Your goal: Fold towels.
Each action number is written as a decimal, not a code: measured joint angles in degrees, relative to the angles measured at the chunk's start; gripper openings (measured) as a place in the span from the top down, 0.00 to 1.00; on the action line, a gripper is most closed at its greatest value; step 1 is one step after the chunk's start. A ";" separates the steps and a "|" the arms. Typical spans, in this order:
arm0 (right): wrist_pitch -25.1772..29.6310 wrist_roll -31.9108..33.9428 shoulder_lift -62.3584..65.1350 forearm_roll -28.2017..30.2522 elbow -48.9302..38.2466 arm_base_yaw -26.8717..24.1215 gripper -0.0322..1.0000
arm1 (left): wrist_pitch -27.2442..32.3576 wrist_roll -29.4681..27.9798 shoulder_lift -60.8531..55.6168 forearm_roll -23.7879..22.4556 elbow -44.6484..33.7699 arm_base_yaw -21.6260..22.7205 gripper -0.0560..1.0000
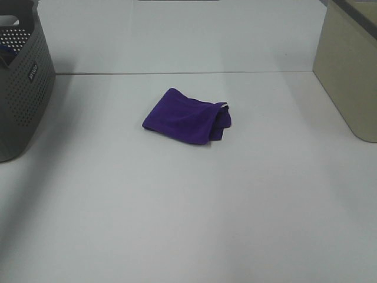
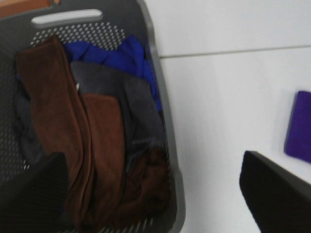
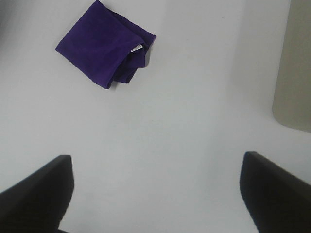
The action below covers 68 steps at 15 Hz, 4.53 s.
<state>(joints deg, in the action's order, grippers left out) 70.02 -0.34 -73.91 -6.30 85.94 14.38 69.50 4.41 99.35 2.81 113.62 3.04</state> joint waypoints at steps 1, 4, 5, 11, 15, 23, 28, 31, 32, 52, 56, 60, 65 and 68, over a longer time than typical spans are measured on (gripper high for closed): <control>-0.06 0.00 1.89 -0.06 -1.78 0.00 0.10 | -0.06 1.15 -7.05 0.00 -8.48 0.97 0.12; -0.06 0.00 10.60 -2.29 -10.26 0.00 0.10 | 0.06 2.29 -27.16 0.23 -29.51 1.32 0.12; -0.06 0.00 14.67 -3.15 -13.87 0.00 0.10 | 0.17 2.29 -33.35 0.29 -35.01 1.32 0.12; 0.06 0.00 41.08 -3.61 -31.00 0.00 0.10 | 0.34 2.29 -64.69 0.29 -58.90 1.32 0.12; 0.11 0.00 58.96 -3.61 -39.02 0.00 0.10 | 0.52 -0.23 -80.44 0.29 -70.65 1.32 0.12; 0.17 -2.01 74.20 -1.38 -49.56 0.00 0.10 | -5.39 -1.66 -98.84 1.20 -83.19 1.32 0.12; -5.50 -2.98 74.14 0.23 -59.76 0.00 0.10 | -6.88 -1.66 -99.64 1.43 -83.77 1.32 0.12; -6.19 -2.92 74.14 1.60 -59.93 0.00 0.10 | -6.88 -1.83 -99.64 2.81 -83.77 1.32 0.12; -6.25 -2.92 74.14 1.95 -59.93 0.00 0.10 | -6.93 -1.83 -99.64 2.81 -83.77 1.32 0.12; -6.30 -2.92 74.14 1.78 -59.99 -8.59 0.10 | -7.62 -1.89 -99.64 3.21 -83.77 2.58 0.12; -6.30 -2.92 74.14 1.78 -59.99 -8.59 0.10 | -7.62 -1.89 -99.64 3.21 -83.77 2.92 0.12; -6.30 -2.92 74.14 1.78 -60.05 -8.59 0.10 | -7.62 -1.89 -99.64 3.21 -83.77 3.09 0.12; -6.30 -2.92 74.14 1.78 -60.05 -8.59 0.10 | -7.62 -1.89 -99.64 3.21 -83.77 3.32 0.12; -6.30 -2.92 74.14 1.78 -60.05 -8.59 0.10 | -7.62 -1.89 -99.64 3.21 -83.77 3.32 0.12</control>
<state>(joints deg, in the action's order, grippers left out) 63.71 -3.27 0.23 -4.53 25.90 5.79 61.88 2.52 -0.29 6.02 29.85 6.36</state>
